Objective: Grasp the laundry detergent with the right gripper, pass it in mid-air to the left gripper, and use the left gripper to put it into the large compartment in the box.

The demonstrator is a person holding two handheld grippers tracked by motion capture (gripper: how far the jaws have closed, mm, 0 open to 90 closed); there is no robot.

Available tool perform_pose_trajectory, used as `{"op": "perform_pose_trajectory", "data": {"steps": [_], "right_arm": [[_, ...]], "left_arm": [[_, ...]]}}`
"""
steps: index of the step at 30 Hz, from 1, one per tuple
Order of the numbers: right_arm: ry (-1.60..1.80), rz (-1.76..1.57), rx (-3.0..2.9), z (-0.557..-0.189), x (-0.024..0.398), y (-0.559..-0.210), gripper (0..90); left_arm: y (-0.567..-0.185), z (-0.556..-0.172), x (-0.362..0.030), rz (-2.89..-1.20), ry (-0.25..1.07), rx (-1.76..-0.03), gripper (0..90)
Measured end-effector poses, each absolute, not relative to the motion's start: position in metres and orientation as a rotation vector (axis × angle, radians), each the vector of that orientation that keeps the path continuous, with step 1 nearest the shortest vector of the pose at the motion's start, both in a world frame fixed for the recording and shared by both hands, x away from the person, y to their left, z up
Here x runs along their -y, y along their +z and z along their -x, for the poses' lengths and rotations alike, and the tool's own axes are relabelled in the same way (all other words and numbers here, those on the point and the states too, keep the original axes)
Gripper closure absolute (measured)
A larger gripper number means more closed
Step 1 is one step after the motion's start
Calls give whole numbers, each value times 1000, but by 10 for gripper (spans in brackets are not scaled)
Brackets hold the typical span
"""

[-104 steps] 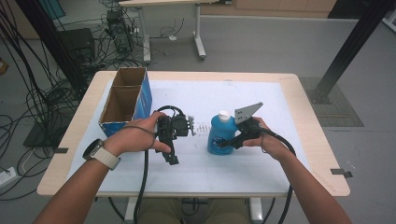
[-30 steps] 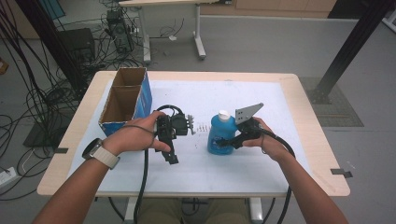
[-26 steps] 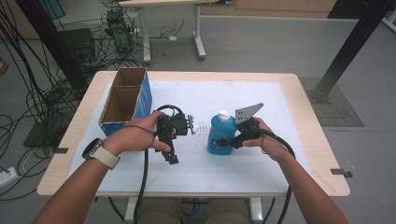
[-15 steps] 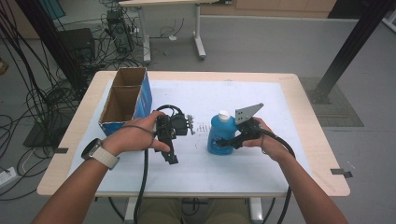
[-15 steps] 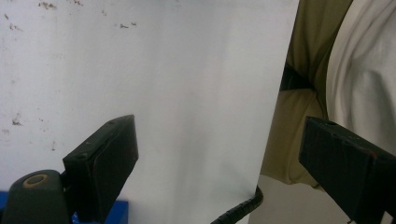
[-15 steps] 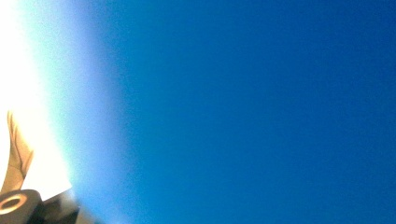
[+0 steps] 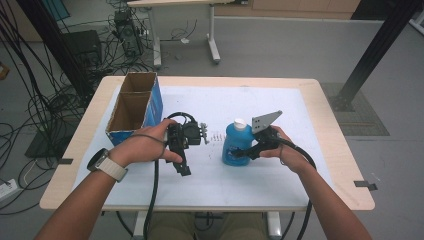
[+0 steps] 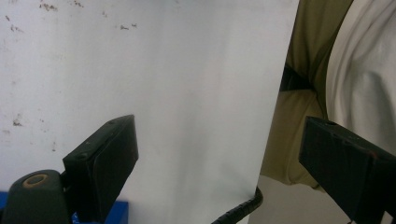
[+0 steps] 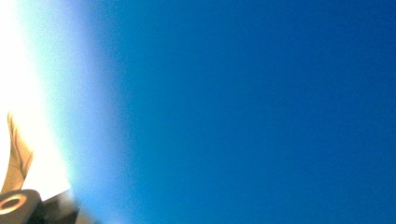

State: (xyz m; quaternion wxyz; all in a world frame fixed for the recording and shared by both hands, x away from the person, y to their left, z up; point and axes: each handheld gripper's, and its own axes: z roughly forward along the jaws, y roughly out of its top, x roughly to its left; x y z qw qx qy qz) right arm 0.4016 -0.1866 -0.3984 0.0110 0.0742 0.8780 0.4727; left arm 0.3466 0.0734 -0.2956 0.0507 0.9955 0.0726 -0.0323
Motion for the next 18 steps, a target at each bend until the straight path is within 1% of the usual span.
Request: {"op": "perform_pose_trajectory", "data": {"steps": [18], "right_arm": [[1478,-227,-2738,-402,187,-399,428]], "left_arm": [[-296,-348,-73,-3024,-95,-228,122]]}}
